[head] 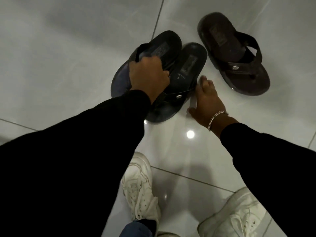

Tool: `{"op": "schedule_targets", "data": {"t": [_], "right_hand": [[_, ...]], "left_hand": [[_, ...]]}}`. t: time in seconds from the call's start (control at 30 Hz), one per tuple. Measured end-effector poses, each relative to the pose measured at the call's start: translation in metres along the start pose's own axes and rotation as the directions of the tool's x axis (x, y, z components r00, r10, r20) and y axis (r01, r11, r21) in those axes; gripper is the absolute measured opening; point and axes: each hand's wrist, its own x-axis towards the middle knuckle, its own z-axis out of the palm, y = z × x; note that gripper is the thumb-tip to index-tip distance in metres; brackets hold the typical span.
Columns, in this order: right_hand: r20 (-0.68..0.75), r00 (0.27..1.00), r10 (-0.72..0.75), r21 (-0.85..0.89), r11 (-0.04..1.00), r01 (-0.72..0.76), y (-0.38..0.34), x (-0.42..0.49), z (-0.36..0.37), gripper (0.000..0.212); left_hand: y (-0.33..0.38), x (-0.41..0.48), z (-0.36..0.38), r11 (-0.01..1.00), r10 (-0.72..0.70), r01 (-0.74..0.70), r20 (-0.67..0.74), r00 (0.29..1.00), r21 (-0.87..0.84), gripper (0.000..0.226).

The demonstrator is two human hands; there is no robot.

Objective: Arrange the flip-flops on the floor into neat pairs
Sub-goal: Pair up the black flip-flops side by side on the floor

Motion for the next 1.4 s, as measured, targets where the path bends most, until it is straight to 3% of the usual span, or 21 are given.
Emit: {"op": "schedule_targets", "data": {"t": [0.27,0.4,0.67,0.9,1.0,1.2,1.4], "right_hand": [[0.089,0.995,0.047,-0.142,0.989,-0.034,-0.015,0.015,0.003,0.116],[0.125,0.987,0.097,-0.132,0.988,-0.08,-0.032,0.035,-0.001,0.128],[0.143,0.979,0.143,-0.167,0.979,-0.118,-0.045,0.049,-0.007,0.137],[0.148,0.977,0.154,-0.149,0.98,-0.132,-0.048,0.05,-0.004,0.135],[0.144,0.977,0.157,-0.166,0.977,-0.133,-0.048,0.05,-0.004,0.135],[0.137,0.977,0.162,-0.195,0.972,-0.133,-0.049,0.051,-0.003,0.133],[0.153,0.972,0.176,-0.218,0.966,-0.141,-0.051,0.053,-0.004,0.134]], "left_hand": [[-0.017,0.008,-0.001,0.993,-0.074,0.068,-0.052,0.996,-0.097,0.007],[-0.038,0.022,-0.01,0.979,-0.161,0.151,-0.07,0.984,-0.136,0.021],[-0.063,0.075,-0.026,0.94,-0.303,0.271,-0.141,0.942,-0.205,0.009],[-0.065,0.114,-0.041,0.936,-0.311,0.278,-0.141,0.94,-0.215,0.014],[-0.066,0.103,-0.036,0.924,-0.371,0.354,-0.111,0.922,-0.144,0.035],[-0.064,0.1,-0.018,0.848,-0.469,0.432,-0.055,0.882,-0.307,0.05],[-0.074,0.112,-0.017,0.878,-0.417,0.39,-0.043,0.908,-0.278,0.056]]}}
